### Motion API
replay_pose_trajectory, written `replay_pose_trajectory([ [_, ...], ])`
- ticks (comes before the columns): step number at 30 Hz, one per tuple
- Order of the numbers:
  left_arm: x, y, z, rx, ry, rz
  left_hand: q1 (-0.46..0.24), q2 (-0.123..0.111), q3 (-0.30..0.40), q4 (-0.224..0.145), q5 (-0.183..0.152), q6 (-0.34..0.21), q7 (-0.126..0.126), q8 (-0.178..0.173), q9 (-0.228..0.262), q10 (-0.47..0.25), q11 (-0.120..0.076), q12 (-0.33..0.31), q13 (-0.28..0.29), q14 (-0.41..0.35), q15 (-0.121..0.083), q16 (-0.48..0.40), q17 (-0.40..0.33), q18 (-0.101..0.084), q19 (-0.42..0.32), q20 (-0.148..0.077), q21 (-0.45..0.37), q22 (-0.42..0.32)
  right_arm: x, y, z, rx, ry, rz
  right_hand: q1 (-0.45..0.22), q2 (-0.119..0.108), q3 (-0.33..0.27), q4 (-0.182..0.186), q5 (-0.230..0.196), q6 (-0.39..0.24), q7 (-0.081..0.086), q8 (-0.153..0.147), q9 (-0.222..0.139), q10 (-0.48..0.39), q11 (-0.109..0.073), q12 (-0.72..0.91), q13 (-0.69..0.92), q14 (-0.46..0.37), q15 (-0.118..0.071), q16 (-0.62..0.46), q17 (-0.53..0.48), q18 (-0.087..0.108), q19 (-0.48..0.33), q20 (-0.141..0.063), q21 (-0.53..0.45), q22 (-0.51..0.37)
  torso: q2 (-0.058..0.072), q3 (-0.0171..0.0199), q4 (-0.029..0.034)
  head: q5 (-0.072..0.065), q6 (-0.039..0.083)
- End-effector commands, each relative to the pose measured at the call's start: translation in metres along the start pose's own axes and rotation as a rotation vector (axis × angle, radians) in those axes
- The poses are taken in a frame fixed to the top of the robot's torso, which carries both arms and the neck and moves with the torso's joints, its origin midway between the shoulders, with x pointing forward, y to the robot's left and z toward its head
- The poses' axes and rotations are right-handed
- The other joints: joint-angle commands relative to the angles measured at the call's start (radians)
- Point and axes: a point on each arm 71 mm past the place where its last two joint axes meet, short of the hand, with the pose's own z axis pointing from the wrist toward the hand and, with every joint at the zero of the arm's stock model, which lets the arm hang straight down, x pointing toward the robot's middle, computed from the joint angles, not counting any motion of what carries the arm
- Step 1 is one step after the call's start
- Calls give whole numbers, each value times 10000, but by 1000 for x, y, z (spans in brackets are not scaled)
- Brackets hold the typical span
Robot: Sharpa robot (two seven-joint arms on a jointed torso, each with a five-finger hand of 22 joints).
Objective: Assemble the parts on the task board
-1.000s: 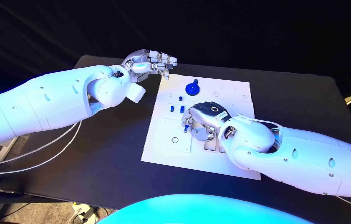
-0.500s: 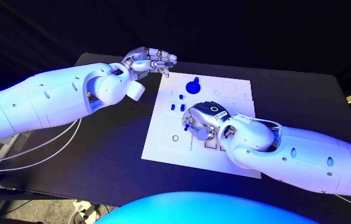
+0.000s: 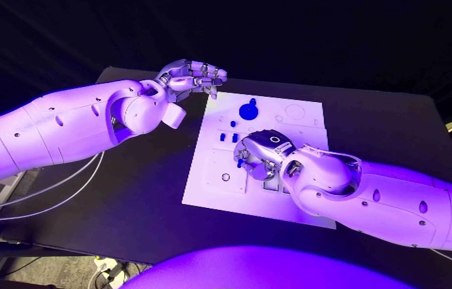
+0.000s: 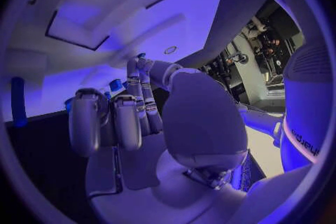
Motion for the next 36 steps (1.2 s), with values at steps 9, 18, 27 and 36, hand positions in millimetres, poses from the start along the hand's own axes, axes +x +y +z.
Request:
replay_pose_trajectory([
  [9, 1, -1, 0, 9, 115, 8, -105, 87, -86, 32, 58, -108, 287, 81, -2, -115, 3, 91, -19, -98, 27, 26, -26, 131, -46, 38, -94, -37, 10, 1, -2, -91, 812, 64, -1044, -438, -793, 380, -24, -279, 56, -105, 37, -201, 79, -163, -113, 582, 8, -124, 268, 1, 316, -18, -275, 1028, -8, -8, -5, -16, -7],
  [18, 1, -1, 0, -4, 108, 10, -105, 87, -86, 32, 58, -108, 287, 81, -2, -115, 3, 91, -19, -98, 27, 26, -26, 131, -46, 38, -94, -37, 8, -4, -3, 170, 450, 185, -1142, -659, -941, 487, -7, -541, 150, -299, -46, -693, 201, -184, -229, 558, 104, -176, 164, 30, 271, 54, -438, 930, -4, -2, -4, -38, 20],
  [27, 1, -1, 0, 5, 108, 8, -105, 87, -86, 32, 58, -108, 287, 81, -2, -115, 3, 91, -19, -98, 27, 26, -26, 131, -46, 38, -94, -37, 5, -6, -5, 233, 70, 321, -1113, -937, -1295, 546, -6, -1086, 214, -636, -193, -1312, 289, -95, -354, 489, 181, -317, -93, 139, 107, 140, -959, 600, -10, 0, -7, -65, 47],
  [36, -1, -1, -1, 3, 82, 2, -165, 103, -118, 70, 56, -152, 293, 106, -1, -173, 10, 141, -22, -112, 38, 51, -33, 134, -41, 55, -137, -69, -6, -10, -20, 394, -346, 465, -815, -909, -2287, 624, -353, -1473, 186, -841, -292, -1763, 272, 169, -375, 478, 165, -355, -188, 184, 62, 126, -1220, 442, -20, -9, -8, -113, 121],
])
